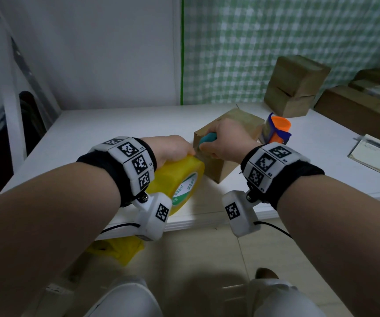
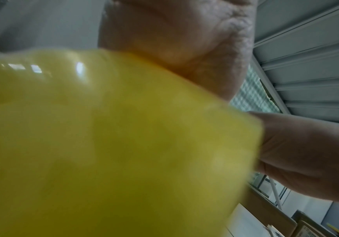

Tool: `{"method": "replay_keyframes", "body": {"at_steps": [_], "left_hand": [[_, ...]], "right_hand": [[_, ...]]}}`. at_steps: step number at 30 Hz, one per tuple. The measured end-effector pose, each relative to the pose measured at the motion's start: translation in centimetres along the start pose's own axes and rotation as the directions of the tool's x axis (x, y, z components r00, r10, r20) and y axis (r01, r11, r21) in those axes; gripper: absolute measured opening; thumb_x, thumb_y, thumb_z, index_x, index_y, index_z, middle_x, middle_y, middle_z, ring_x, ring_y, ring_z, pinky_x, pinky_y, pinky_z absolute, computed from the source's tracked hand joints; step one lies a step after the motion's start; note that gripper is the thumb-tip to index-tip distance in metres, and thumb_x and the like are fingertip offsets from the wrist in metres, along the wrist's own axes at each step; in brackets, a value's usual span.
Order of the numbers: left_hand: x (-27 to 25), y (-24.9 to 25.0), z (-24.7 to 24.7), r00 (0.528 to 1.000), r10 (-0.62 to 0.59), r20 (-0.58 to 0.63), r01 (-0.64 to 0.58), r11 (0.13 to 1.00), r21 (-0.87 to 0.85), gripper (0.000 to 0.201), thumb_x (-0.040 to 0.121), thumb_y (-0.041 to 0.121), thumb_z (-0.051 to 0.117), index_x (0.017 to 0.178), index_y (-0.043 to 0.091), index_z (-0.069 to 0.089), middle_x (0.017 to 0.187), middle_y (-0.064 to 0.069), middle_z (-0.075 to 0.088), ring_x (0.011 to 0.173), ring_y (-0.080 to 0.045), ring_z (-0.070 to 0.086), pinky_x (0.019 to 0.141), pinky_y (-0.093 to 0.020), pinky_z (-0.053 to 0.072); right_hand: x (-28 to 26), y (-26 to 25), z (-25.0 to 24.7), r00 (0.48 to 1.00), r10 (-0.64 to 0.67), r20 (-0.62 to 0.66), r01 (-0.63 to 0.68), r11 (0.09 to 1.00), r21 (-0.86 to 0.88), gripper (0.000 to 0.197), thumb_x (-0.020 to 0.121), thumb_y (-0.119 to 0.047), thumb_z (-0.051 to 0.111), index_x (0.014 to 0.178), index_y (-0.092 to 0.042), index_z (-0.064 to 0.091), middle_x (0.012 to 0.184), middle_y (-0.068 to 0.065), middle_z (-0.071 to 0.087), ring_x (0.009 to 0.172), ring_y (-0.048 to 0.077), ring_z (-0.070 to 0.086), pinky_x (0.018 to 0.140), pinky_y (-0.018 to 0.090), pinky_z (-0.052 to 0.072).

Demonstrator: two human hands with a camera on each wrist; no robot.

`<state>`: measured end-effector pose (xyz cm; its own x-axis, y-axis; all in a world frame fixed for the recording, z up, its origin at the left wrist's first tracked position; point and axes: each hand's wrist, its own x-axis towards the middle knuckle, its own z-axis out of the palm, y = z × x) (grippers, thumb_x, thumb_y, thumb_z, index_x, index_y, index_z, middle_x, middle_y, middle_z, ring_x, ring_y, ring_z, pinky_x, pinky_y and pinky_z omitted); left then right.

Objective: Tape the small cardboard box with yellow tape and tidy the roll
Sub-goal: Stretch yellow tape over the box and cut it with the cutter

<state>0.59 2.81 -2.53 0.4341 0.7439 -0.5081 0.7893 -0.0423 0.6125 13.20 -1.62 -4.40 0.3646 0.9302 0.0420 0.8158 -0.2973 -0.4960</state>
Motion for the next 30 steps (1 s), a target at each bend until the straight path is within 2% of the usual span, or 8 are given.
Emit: {"method": "replay_keyframes", "body": {"at_steps": [4, 8, 10, 13, 15, 19, 23, 30], "left_hand": [[0.18, -0.09, -0.10, 1.000, -0.003, 0.007, 0.003, 1.000, 0.006, 0.034, 0.094, 0.029, 0.052, 0.121, 0.010, 0.055, 0.105, -0.014, 0.060, 0.091, -0.029, 0.057, 0.085, -0.041, 0.049], [0.25, -0.16, -0.24, 1.000, -0.006, 0.018, 0.006, 1.000, 0.009, 0.032, 0.093, 0.030, 0.052, 0.119, 0.011, 0.055, 0.104, -0.014, 0.062, 0.091, -0.030, 0.060, 0.089, -0.042, 0.051], [0.27, -0.15, -0.33, 1.000, -0.002, 0.019, 0.002, 1.000, 0.012, 0.028, 0.094, 0.030, 0.052, 0.115, 0.012, 0.056, 0.092, -0.012, 0.061, 0.081, -0.027, 0.059, 0.082, -0.040, 0.051], [0.09, -0.03, -0.34, 1.000, 0.003, 0.014, -0.004, 1.000, 0.020, 0.020, 0.095, 0.028, 0.051, 0.107, 0.014, 0.055, 0.081, -0.008, 0.058, 0.070, -0.023, 0.057, 0.074, -0.036, 0.049], [0.08, 0.04, -0.26, 1.000, 0.010, 0.014, -0.010, 1.000, 0.021, 0.023, 0.095, 0.028, 0.050, 0.111, 0.013, 0.056, 0.080, -0.008, 0.058, 0.070, -0.023, 0.056, 0.074, -0.036, 0.049], [0.08, 0.09, -0.10, 1.000, 0.012, 0.019, -0.012, 1.000, 0.011, 0.032, 0.094, 0.028, 0.050, 0.120, 0.010, 0.057, 0.084, -0.009, 0.060, 0.074, -0.024, 0.058, 0.076, -0.036, 0.050], [-0.02, 0.08, -0.02, 1.000, 0.009, 0.019, -0.008, 1.000, -0.006, 0.034, 0.094, 0.028, 0.051, 0.122, 0.010, 0.057, 0.101, -0.013, 0.061, 0.083, -0.027, 0.059, 0.081, -0.037, 0.050], [-0.19, 0.18, 0.10, 1.000, 0.010, 0.016, -0.010, 1.000, -0.007, 0.033, 0.095, 0.027, 0.050, 0.123, 0.010, 0.057, 0.103, -0.013, 0.060, 0.087, -0.029, 0.058, 0.082, -0.037, 0.050]], "right_hand": [[0.10, -0.05, 0.47, 0.999, -0.004, -0.033, 0.003, 1.000, -0.025, 0.026, 0.078, -0.029, 0.067, 0.101, -0.016, 0.070, 0.092, 0.001, 0.063, 0.085, 0.020, 0.062, 0.069, 0.029, 0.048], [-0.05, -0.32, 0.65, 0.999, -0.009, -0.046, 0.007, 0.999, -0.042, 0.027, 0.079, -0.030, 0.066, 0.104, -0.019, 0.070, 0.103, 0.004, 0.068, 0.093, 0.023, 0.064, 0.078, 0.036, 0.055], [-0.21, -0.51, 0.70, 0.998, -0.012, -0.056, 0.008, 0.998, -0.064, 0.028, 0.080, -0.030, 0.066, 0.105, -0.020, 0.070, 0.105, 0.003, 0.068, 0.095, 0.023, 0.064, 0.079, 0.036, 0.054], [-0.41, -0.66, 0.69, 0.998, -0.015, -0.062, 0.008, 0.993, -0.116, 0.026, 0.081, -0.031, 0.065, 0.106, -0.022, 0.069, 0.099, -0.001, 0.063, 0.094, 0.023, 0.062, 0.069, 0.031, 0.047], [-0.54, -0.70, 0.59, 0.998, -0.016, -0.065, 0.006, 0.989, -0.149, 0.024, 0.082, -0.031, 0.064, 0.104, -0.022, 0.069, 0.092, -0.001, 0.058, 0.087, 0.021, 0.059, 0.064, 0.029, 0.041], [-0.60, -0.67, 0.42, 0.998, -0.028, -0.054, 0.018, 0.984, -0.179, 0.024, 0.083, -0.031, 0.063, 0.104, -0.021, 0.069, 0.087, -0.002, 0.051, 0.080, 0.018, 0.049, 0.063, 0.029, 0.038], [-0.59, -0.70, 0.42, 0.999, -0.025, -0.039, 0.017, 0.983, -0.184, 0.023, 0.083, -0.031, 0.063, 0.103, -0.020, 0.070, 0.086, -0.001, 0.053, 0.081, 0.021, 0.054, 0.063, 0.029, 0.038], [-0.32, -0.62, 0.21, 1.000, -0.005, -0.019, 0.002, 0.991, -0.136, 0.022, 0.081, -0.025, 0.067, 0.100, -0.013, 0.070, 0.089, 0.003, 0.057, 0.081, 0.020, 0.054, 0.065, 0.029, 0.042]]}}
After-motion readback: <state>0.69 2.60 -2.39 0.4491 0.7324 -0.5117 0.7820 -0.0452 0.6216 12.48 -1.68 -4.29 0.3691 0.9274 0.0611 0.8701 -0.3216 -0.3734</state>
